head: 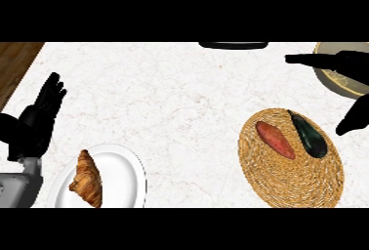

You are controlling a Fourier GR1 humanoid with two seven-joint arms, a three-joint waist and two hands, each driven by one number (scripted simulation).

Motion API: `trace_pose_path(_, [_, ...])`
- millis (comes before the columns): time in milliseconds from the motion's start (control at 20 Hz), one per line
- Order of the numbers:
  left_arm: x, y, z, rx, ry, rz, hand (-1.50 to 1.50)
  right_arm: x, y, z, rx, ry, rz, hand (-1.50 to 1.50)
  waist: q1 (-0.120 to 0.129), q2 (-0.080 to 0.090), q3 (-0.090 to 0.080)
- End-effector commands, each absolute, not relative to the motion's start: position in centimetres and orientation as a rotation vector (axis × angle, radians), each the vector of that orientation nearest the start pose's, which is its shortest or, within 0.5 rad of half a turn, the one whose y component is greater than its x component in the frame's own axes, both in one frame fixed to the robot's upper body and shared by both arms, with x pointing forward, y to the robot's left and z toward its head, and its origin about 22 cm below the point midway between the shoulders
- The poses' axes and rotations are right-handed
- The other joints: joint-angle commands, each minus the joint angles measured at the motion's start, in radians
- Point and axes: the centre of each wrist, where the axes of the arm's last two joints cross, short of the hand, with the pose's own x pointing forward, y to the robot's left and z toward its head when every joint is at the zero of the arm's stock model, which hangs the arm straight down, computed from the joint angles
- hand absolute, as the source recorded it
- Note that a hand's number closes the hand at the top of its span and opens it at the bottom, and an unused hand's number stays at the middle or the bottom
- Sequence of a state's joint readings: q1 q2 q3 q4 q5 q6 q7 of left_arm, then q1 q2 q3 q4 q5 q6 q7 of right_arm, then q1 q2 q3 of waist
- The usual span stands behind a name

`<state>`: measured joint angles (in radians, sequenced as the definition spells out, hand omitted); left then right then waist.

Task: Pick the sweet potato from the placemat and place it in the bowl

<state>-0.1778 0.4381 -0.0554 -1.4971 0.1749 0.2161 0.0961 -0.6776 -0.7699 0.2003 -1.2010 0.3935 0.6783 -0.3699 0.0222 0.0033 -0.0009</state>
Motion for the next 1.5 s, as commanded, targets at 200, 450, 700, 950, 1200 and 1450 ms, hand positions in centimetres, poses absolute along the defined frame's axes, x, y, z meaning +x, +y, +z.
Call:
trace_pose_path(200, [28.2, 31.7, 6.7, 0.301, -1.579, -0.082, 0.0, 39.2, -29.1, 17.6, -0.168, -1.203, 1.732, -1.5, -0.004, 0.0, 0.001])
trace_pose_path(450, [28.8, 29.8, 6.2, 0.304, -1.579, -0.094, 0.0, 39.2, -26.7, 14.9, -0.179, -1.02, 1.891, -1.5, -0.002, 0.002, 0.001])
trace_pose_path(700, [28.2, 30.9, 6.4, 0.318, -1.571, -0.095, 0.0, 39.1, -25.3, 12.4, -0.184, -0.929, 1.944, -1.5, -0.01, -0.002, 0.001])
trace_pose_path(950, [28.6, 30.5, 4.5, 0.317, -1.578, -0.08, 0.0, 39.1, -25.0, 10.0, -0.297, -1.061, 1.981, -1.5, -0.011, 0.001, 0.001])
trace_pose_path(1200, [26.9, 30.5, 5.4, 0.33, -1.568, -0.077, 0.0, 36.4, -28.3, 9.0, -0.33, -1.141, 1.97, -1.5, -0.02, -0.005, 0.001])
trace_pose_path(1450, [29.3, 30.9, 4.8, 0.338, -1.559, -0.083, 0.0, 37.2, -25.8, 7.9, -0.283, -1.062, 1.968, -1.5, -0.023, -0.003, 0.001])
